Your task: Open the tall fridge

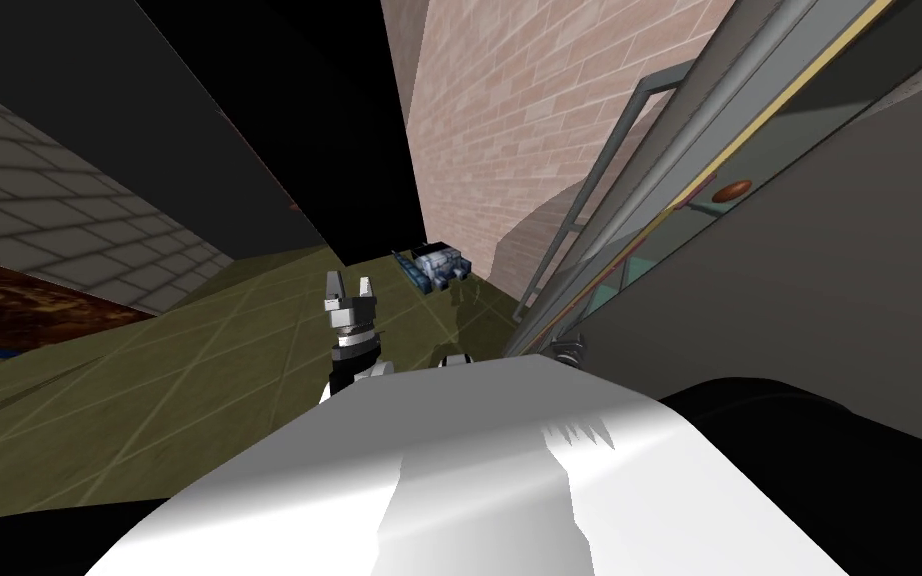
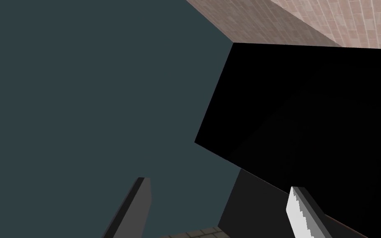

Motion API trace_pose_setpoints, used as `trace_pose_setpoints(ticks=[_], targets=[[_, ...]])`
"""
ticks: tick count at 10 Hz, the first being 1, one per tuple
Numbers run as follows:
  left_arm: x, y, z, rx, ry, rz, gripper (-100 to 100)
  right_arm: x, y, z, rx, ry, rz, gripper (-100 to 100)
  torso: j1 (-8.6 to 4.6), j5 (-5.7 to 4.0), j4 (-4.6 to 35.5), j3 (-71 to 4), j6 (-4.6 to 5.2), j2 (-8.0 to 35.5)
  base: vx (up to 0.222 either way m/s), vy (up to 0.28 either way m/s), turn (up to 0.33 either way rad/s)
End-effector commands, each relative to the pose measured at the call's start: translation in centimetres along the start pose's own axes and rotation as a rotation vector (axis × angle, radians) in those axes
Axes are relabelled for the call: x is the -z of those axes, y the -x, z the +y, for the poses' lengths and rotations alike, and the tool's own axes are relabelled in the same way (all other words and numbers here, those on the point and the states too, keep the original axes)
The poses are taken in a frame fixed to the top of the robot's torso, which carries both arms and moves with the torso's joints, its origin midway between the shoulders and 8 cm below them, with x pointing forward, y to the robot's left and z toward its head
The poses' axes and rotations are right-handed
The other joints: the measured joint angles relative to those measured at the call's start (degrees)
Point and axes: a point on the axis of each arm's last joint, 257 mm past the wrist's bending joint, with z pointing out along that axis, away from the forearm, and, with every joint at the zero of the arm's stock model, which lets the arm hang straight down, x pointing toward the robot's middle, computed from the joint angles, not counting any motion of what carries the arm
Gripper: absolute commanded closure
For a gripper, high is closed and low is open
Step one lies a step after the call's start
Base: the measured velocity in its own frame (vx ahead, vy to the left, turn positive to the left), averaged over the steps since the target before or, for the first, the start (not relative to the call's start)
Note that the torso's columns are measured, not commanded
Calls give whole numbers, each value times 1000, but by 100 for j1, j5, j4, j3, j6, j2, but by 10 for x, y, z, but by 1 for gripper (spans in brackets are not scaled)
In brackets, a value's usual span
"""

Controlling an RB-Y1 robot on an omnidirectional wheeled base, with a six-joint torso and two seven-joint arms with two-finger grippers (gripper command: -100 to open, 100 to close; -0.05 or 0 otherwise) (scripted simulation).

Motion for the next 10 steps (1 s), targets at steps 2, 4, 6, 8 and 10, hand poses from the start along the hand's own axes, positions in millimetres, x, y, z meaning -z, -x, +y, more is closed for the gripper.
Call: trace_pose_setpoints(ticks=[2,4,6,8,10], targets=[[0,0,0,0,0,0,0,1,-10,-8,110,-47,15,-100,-12,7,2,-19,-33,-34,42,4,109],[0,0,0,0,0,0,0,3,-18,-13,174,-75,28,-100,-12,10,3,-33,-63,-60,40,11,126],[0,0,0,0,0,0,0,6,-25,-18,235,-100,39,-100,-18,10,1,-43,-77,-79,55,15,93],[0,0,0,0,0,0,0,8,-31,-23,293,-124,46,-100,-28,19,7,-57,-117,-102,32,-14,94],[0,0,0,0,0,0,0,8,-31,-23,293,-124,46,-100,-28,30,6,-67,-114,-111,3,3,-6]])
